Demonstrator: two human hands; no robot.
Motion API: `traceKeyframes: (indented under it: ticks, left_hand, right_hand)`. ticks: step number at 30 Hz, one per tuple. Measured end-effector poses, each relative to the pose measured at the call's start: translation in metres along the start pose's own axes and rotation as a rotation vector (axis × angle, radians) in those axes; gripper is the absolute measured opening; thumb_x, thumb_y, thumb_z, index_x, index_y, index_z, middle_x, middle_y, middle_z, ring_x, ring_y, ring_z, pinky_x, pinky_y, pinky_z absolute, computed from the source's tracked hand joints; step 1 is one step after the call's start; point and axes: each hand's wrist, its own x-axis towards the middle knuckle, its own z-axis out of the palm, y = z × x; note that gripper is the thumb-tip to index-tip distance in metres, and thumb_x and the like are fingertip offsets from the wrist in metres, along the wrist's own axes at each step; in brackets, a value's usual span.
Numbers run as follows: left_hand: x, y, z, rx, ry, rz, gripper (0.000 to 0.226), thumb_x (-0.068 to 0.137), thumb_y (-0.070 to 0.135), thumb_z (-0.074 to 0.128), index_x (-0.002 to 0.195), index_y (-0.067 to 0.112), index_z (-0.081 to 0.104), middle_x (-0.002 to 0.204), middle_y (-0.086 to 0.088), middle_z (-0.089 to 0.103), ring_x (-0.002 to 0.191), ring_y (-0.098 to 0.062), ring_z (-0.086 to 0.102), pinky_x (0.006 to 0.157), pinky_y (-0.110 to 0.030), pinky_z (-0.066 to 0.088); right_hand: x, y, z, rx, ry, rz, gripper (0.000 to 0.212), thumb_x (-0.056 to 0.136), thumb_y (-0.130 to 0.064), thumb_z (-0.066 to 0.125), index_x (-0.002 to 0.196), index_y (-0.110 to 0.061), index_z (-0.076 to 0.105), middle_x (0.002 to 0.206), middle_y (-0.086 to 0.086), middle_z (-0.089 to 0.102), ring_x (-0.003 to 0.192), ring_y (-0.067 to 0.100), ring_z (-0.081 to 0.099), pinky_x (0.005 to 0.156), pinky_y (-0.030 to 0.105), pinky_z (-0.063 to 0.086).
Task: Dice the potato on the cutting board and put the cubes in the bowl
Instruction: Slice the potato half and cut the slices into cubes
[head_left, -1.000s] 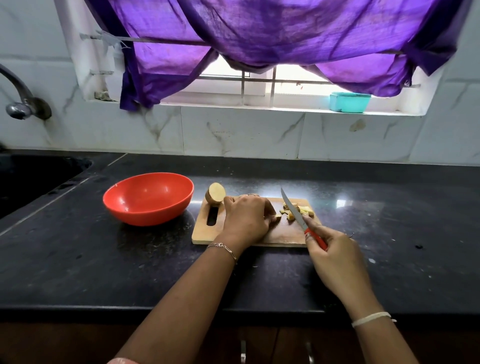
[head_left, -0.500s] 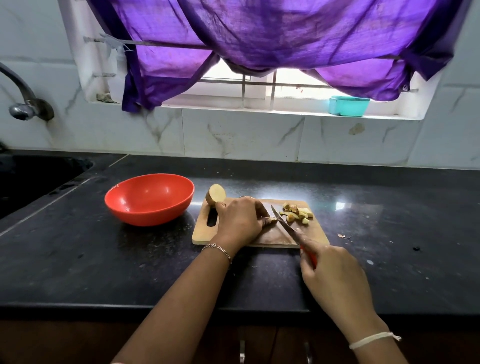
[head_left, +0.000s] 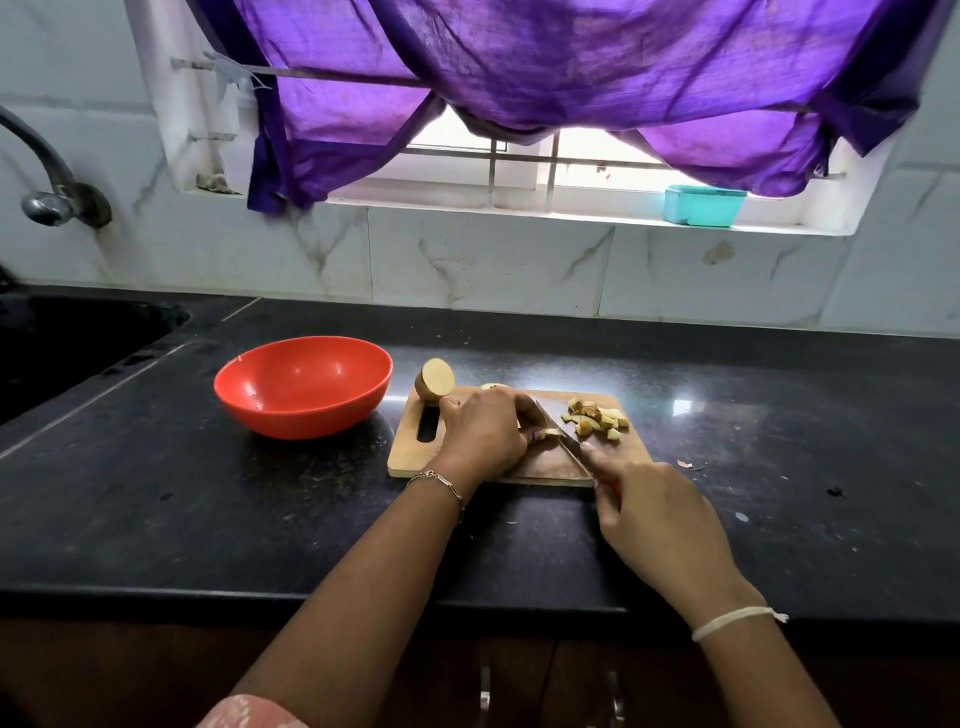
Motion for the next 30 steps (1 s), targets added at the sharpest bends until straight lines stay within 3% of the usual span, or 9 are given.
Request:
traceKeyframes:
  ticks: [7,14,22,25,30]
  left_hand:
    - [-0.001,-0.001,0.000,-0.011,0.057,-0.021,0.021,0.084,0.051,0.066,0.095,0.034,0.072,0.105,0.014,0.068,0.105,-0.012,0.054,0.095,-0.041,0.026]
    - [-0.001,-0.003,0.003,-0.026,0.081,-0.023,0.022,0.082,0.052,0.069,0.091,0.032,0.073,0.100,0.014,0.069,0.102,-0.012,0.056,0.097,-0.043,0.029]
    - [0.000,-0.001,0.003,-0.017,0.067,-0.028,0.014,0.084,0.047,0.069,0.091,0.035,0.072,0.103,0.013,0.069,0.106,-0.013,0.056,0.087,-0.038,0.024]
    - [-0.002,0.000,0.001,-0.025,0.070,-0.032,0.017,0.083,0.047,0.069,0.094,0.034,0.073,0.104,0.013,0.069,0.106,-0.012,0.056,0.091,-0.040,0.026]
    - [-0.004,-0.006,0.003,-0.102,0.087,-0.031,0.010,0.083,0.039,0.072,0.091,0.035,0.075,0.099,0.015,0.071,0.102,-0.009,0.058,0.098,-0.040,0.032]
  right_hand:
    - [-0.011,-0.007,0.014,-0.012,0.165,0.015,0.048,0.099,-0.029,0.040,0.144,-0.046,0.035,0.103,0.000,0.068,0.089,0.018,0.065,0.073,0.030,0.051]
    - [-0.021,-0.008,0.007,0.044,0.162,-0.014,0.046,0.098,-0.034,0.043,0.142,-0.046,0.038,0.113,-0.002,0.067,0.098,0.018,0.063,0.079,0.030,0.050]
    - [-0.012,-0.019,0.012,-0.136,0.132,-0.074,0.050,0.096,-0.017,0.041,0.143,-0.033,0.038,0.115,0.000,0.062,0.100,0.021,0.064,0.077,0.033,0.052]
    - [-0.011,-0.025,0.014,-0.189,0.124,-0.101,0.052,0.099,-0.010,0.035,0.149,-0.026,0.031,0.116,0.003,0.063,0.101,0.022,0.065,0.078,0.032,0.052]
    - [-0.019,-0.022,0.017,-0.042,0.165,-0.001,0.056,0.097,-0.020,0.042,0.149,-0.035,0.030,0.110,0.003,0.067,0.097,0.022,0.065,0.076,0.033,0.052]
